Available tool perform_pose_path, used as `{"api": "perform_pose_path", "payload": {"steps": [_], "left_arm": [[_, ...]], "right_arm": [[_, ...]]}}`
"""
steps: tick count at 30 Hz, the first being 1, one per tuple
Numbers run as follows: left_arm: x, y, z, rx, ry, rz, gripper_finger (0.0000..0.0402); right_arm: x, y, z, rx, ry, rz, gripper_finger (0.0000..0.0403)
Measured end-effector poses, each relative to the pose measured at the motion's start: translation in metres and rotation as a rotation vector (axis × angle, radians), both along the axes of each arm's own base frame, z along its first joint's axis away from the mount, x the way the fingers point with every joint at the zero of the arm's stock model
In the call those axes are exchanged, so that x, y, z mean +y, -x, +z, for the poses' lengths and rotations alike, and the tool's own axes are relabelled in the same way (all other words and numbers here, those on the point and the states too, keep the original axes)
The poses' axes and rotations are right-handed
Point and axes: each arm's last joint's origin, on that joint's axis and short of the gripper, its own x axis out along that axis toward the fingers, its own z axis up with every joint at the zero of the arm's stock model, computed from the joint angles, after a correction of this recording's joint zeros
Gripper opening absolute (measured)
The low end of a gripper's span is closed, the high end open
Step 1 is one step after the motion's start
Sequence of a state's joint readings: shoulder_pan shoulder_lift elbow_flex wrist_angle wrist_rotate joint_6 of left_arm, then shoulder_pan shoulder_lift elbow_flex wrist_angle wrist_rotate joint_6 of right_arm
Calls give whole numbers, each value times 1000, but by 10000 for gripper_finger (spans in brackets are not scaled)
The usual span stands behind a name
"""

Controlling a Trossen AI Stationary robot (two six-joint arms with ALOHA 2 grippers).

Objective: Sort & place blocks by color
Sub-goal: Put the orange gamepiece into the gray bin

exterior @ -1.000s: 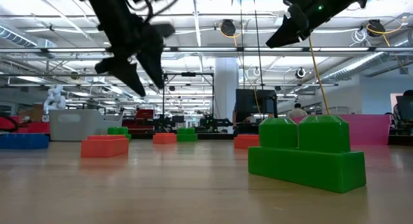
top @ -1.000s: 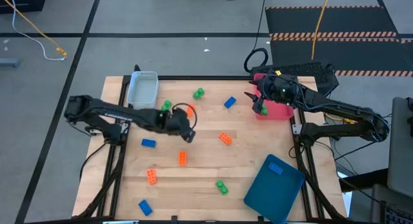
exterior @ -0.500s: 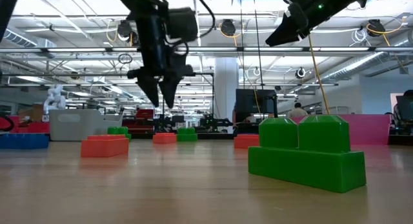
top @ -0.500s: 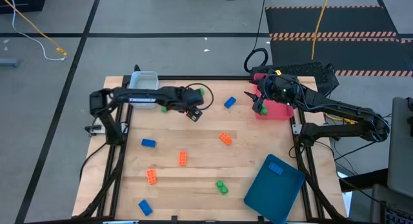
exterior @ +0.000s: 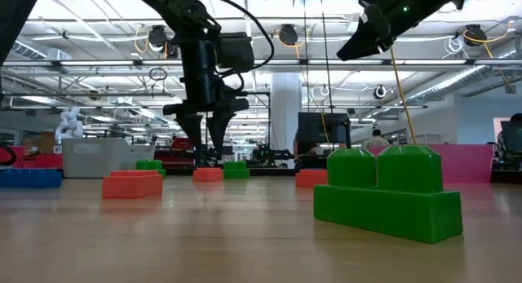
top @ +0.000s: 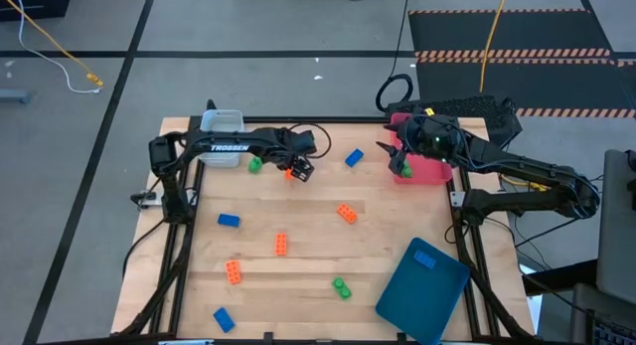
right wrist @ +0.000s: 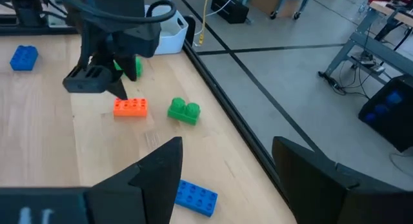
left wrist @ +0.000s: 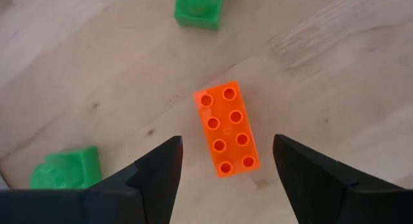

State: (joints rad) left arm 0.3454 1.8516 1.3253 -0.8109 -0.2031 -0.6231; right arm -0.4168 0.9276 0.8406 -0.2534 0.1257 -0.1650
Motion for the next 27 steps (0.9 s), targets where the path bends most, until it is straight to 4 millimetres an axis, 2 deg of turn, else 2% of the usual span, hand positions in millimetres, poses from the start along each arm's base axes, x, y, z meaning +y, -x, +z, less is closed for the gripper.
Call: {"api": "perform_pose_path", "payload": {"steps": [6, 12, 27], "left_arm": [[7, -3, -9, -19, 53, -4, 243], [7, -10, -31, 4, 127, -24, 243], [13, -11, -51, 81, 75, -7, 243]], "right_arm": [[0, 1, -2, 20, -8, 0, 233], [1, 0, -1, 5, -16, 0, 233], [1, 0, 2, -3, 28, 17, 233]]}}
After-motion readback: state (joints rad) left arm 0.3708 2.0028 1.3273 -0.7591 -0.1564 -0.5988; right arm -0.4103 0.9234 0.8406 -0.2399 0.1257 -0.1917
